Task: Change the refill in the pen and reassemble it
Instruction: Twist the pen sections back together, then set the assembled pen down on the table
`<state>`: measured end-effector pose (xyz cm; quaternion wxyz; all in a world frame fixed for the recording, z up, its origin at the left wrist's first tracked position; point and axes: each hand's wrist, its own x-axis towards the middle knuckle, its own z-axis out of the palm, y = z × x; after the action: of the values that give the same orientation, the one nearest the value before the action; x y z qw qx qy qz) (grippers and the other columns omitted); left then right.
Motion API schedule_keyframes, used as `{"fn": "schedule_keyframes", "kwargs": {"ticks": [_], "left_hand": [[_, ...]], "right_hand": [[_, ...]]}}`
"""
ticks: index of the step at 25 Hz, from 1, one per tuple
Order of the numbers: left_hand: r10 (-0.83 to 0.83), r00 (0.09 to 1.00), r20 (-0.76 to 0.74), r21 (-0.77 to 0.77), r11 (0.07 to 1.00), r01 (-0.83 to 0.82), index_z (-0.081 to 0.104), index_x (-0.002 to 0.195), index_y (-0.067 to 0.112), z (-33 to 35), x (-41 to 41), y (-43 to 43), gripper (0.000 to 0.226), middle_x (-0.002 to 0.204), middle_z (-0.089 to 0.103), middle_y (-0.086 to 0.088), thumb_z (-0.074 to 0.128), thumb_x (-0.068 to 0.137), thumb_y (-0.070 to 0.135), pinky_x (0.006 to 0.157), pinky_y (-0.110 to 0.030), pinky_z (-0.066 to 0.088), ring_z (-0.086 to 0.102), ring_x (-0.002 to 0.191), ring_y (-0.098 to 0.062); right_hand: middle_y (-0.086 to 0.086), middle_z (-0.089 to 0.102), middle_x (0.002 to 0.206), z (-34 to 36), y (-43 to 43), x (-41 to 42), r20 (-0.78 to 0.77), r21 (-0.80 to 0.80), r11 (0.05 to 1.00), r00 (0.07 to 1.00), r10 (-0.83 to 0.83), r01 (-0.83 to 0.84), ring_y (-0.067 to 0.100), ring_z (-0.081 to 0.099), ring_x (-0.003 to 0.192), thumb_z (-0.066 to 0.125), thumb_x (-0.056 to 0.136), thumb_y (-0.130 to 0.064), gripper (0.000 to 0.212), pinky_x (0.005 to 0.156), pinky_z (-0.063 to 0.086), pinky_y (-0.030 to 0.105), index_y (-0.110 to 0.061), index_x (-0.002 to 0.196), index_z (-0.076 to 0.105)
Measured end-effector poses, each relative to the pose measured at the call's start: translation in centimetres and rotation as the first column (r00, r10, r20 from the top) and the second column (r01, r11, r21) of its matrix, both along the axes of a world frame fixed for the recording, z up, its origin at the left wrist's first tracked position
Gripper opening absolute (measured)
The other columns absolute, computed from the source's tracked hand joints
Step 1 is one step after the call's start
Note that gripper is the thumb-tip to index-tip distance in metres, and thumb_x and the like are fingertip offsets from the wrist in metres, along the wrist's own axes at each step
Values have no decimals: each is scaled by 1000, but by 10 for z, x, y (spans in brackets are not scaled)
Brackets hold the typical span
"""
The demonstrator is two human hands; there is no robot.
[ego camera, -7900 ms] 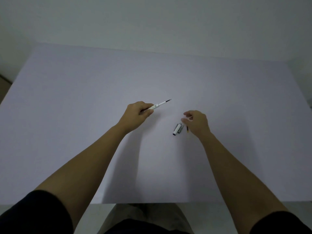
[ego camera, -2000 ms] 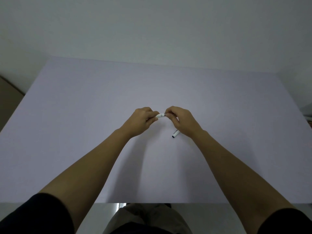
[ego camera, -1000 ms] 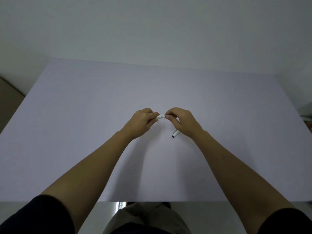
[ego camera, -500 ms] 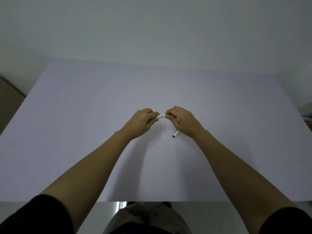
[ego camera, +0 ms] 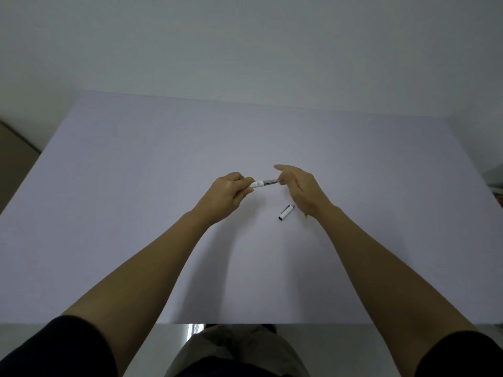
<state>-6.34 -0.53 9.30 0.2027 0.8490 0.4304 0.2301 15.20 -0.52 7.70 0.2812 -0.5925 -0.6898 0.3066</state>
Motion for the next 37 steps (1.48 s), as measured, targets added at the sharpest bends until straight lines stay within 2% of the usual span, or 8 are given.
{"fn": "schedule_keyframes", "kwargs": {"ticks": [1, 3, 8, 11, 16, 23, 30, 37], "left_hand": [[9, 1000, 6, -8, 1000, -9, 62, 105, 3, 0, -1, 0, 19, 82, 60, -19, 52, 91, 11, 64, -31, 39, 53, 70, -30], [27, 999, 20, -20, 999, -27, 63, 106, 3, 0, -4, 0, 20, 82, 61, -19, 52, 91, 12, 64, -29, 37, 53, 71, -27], [49, 997, 58, -17, 999, -48, 64, 105, 6, 8, -12, 5, 19, 80, 60, -16, 53, 91, 12, 63, -16, 27, 46, 68, -18], [58, 996, 71, -3, 998, -58, 64, 104, 7, 11, -21, 9, 18, 80, 60, -14, 54, 91, 12, 61, -14, 25, 45, 67, -16], [62, 996, 62, 0, 998, -62, 64, 103, 8, 8, -30, 12, 17, 78, 59, -12, 54, 90, 12, 61, -14, 25, 44, 66, -15], [39, 999, -23, -48, 998, -40, 64, 102, 7, -8, -31, 14, 17, 78, 60, -15, 52, 91, 14, 64, -27, 35, 51, 68, -24], [26, 999, -43, -82, 996, -30, 65, 101, 6, -16, -23, 10, 17, 77, 60, -16, 53, 91, 13, 64, -29, 37, 53, 69, -27], [82, 997, -9, -63, 995, -82, 65, 101, 7, -16, -24, 9, 16, 77, 60, -16, 54, 90, 11, 63, -28, 36, 51, 68, -25]], "right_hand": [[11, 65, 114, -8, 1, 4, 31, 0, 999, 999, -44, 44, 22, 58, 102, 33, 98, -19, 33, 90, 41, 26, -8, 114, 60], [14, 65, 113, -26, 1, 12, 248, 3, 1000, 968, -28, 28, 26, 58, 106, 38, 97, -15, 30, 91, 40, 29, -6, 116, 59], [12, 58, 121, -67, -9, 16, 621, -216, 970, 751, 224, -111, 29, 54, 113, 43, 90, -1, 27, 91, 46, 39, -6, 113, 57], [11, 57, 112, -79, -13, 10, 710, -262, 962, 659, 247, -78, 27, 55, 103, 39, 88, 2, 22, 82, 47, 38, -8, 101, 53], [6, 60, 116, -89, -12, 5, 766, -202, 971, 598, 236, -125, 23, 55, 108, 39, 91, -1, 28, 81, 47, 34, -12, 111, 55], [15, 62, 101, -60, -1, -1, 526, 6, 1000, 851, 13, -19, 31, 57, 86, 41, 97, -22, 21, 69, 47, 40, -5, 106, 49], [13, 63, 104, -25, 5, -10, 477, 181, 978, 879, 3, -102, 31, 58, 90, 49, 94, -19, 21, 68, 50, 42, -7, 111, 54], [14, 64, 105, -20, 3, -10, 470, 222, 969, 882, -12, -105, 31, 58, 93, 49, 94, -16, 23, 70, 50, 42, -5, 113, 55]]}}
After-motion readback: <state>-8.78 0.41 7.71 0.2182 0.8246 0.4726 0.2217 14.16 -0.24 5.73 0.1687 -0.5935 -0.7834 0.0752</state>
